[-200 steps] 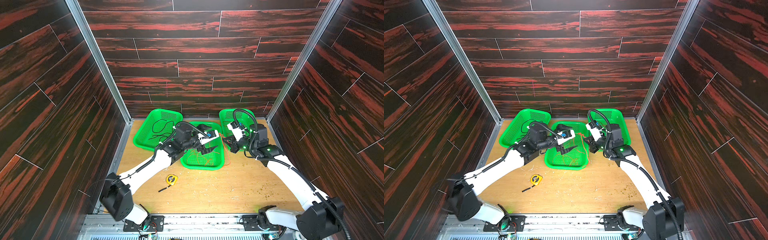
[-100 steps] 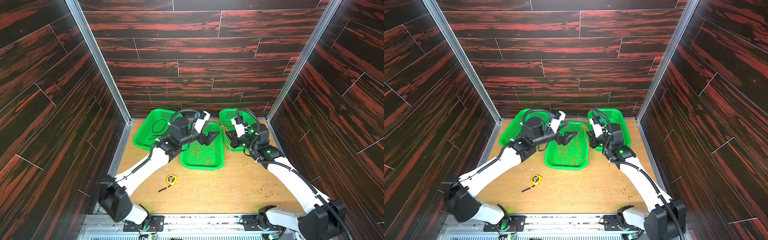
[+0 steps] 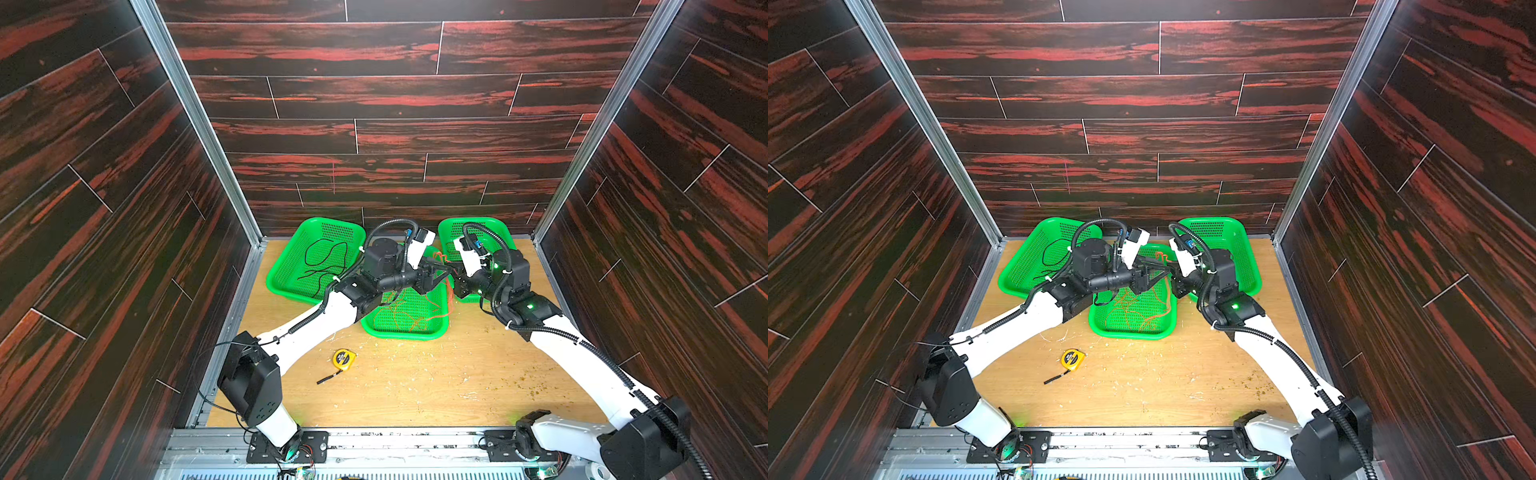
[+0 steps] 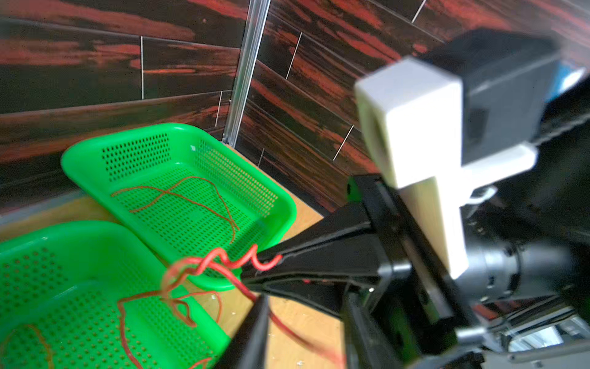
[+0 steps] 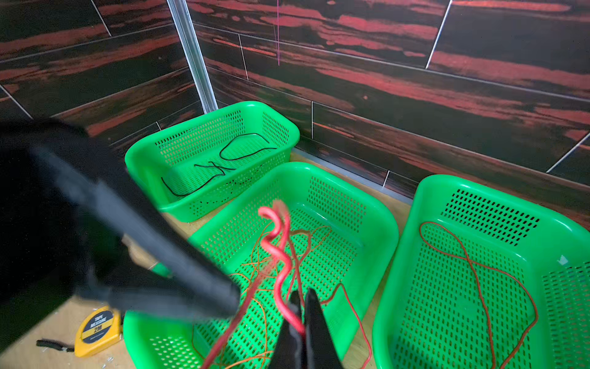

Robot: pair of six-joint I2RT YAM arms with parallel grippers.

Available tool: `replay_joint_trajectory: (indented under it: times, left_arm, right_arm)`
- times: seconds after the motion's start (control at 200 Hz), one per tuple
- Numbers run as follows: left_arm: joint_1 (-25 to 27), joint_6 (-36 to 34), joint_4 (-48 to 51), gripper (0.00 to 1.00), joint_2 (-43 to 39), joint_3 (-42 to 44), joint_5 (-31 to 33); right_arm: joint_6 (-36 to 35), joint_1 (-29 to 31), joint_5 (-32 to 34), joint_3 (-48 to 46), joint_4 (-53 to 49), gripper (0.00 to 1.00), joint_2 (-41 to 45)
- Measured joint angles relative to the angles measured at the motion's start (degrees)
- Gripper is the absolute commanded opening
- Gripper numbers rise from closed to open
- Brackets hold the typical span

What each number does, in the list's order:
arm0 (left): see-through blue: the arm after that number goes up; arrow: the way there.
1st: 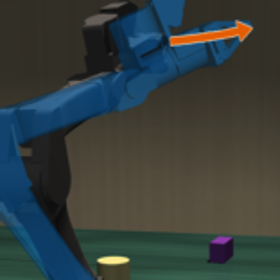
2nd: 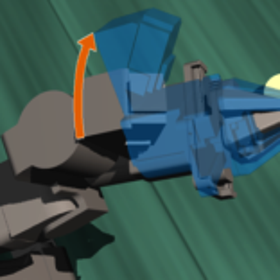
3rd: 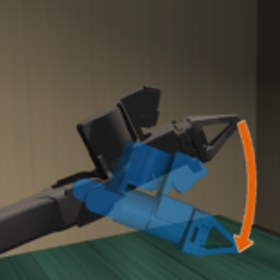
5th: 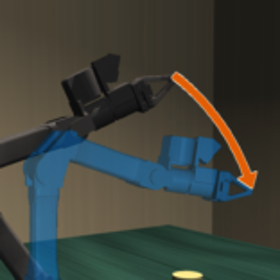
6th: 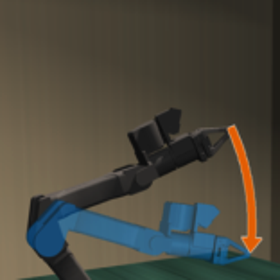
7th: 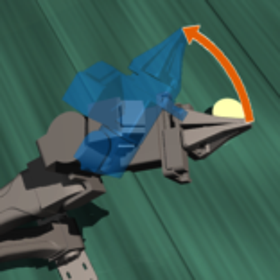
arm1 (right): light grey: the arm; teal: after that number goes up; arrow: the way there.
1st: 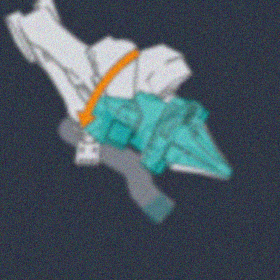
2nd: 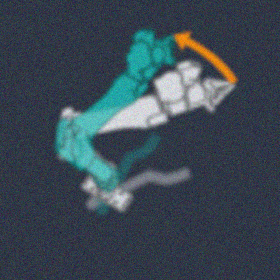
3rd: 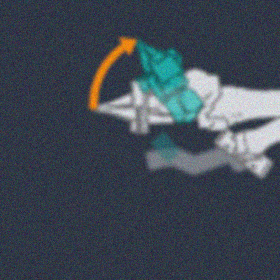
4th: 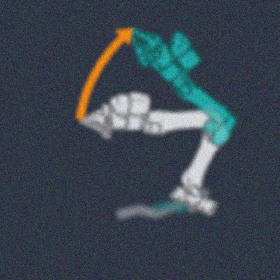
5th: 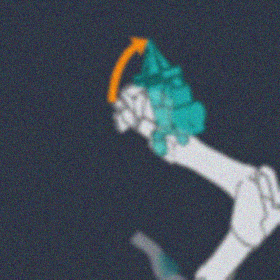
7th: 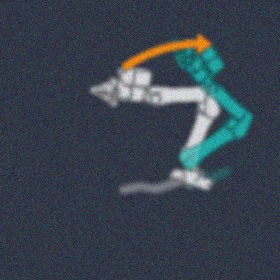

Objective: Untangle the cables

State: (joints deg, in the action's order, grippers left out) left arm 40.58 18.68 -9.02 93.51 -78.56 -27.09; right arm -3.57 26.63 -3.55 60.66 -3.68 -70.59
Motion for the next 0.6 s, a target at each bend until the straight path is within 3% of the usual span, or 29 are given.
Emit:
replay_joint_trajectory:
  times: [0.13, 0.316, 0.596]
  left_arm:
    - [0.15, -0.94, 1.97, 0.32, 0.22, -0.11, 1.38]
    - [0.24, -2.1, 5.27, 0.51, 1.09, -1.07, 3.76]
    - [0.37, -4.94, 7.37, 0.63, 0.68, 0.2, 7.08]
  right_arm:
    - [-0.15, 0.09, 0.31, -0.11, 0.0, 0.0, 0.33]
    - [-0.35, 0.11, 1.11, -0.31, -0.09, 0.0, 1.9]
    - [-0.13, 0.24, 2.01, -1.07, 0.0, 0.0, 2.54]
